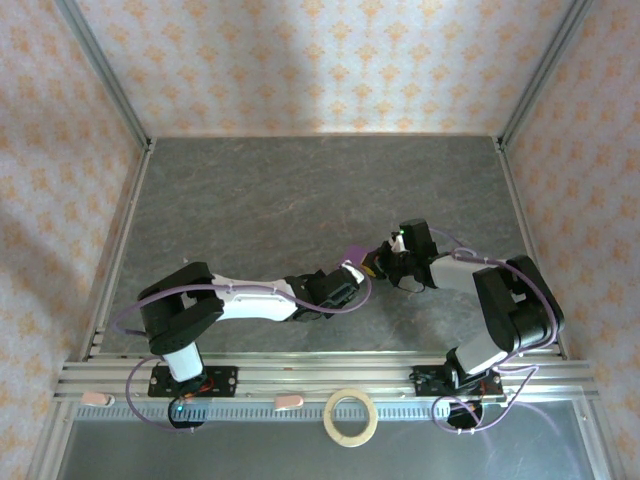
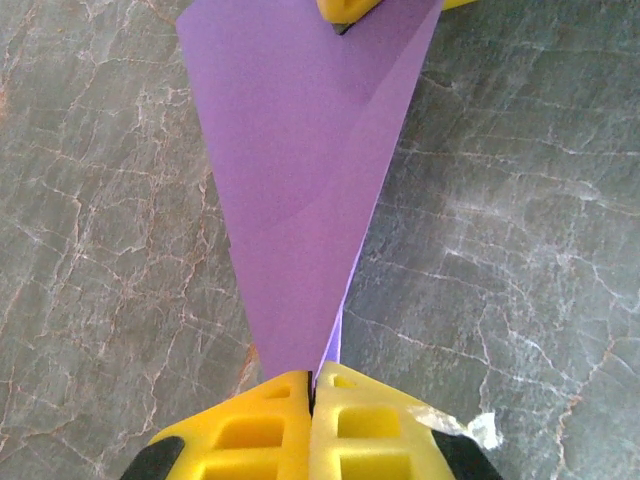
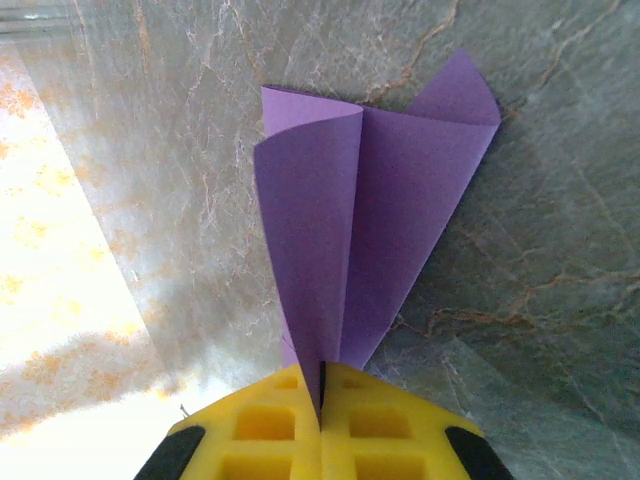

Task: Fold a paper plane with a square sheet of paper (pick it up from the middle)

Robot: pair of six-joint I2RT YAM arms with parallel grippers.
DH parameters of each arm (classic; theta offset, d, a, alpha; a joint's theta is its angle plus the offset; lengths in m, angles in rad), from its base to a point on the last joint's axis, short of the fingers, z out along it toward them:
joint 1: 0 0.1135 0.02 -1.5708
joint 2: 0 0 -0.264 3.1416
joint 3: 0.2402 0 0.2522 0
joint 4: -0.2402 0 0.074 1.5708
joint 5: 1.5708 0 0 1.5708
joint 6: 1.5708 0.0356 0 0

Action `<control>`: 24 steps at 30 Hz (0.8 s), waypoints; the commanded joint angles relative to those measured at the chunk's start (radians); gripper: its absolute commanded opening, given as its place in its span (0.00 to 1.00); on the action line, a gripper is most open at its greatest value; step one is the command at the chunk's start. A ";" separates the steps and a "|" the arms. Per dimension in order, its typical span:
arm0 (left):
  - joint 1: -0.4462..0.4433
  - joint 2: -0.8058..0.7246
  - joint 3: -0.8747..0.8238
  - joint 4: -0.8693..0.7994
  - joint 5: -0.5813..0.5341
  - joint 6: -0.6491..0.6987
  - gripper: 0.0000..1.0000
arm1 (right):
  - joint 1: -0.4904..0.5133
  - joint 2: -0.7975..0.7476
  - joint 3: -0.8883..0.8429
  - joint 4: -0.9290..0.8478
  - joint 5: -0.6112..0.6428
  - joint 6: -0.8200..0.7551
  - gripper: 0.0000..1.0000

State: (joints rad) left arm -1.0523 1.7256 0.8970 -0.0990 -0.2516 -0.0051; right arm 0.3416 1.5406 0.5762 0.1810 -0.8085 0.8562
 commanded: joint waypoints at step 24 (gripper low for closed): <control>0.134 0.008 -0.040 0.108 0.496 -0.123 0.00 | -0.028 -0.422 -0.083 -0.115 0.411 -0.156 0.49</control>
State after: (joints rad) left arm -0.9390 1.7489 0.8837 -0.0303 0.1257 -0.0921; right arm 0.3172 1.1423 0.5358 0.0265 -0.4393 0.7090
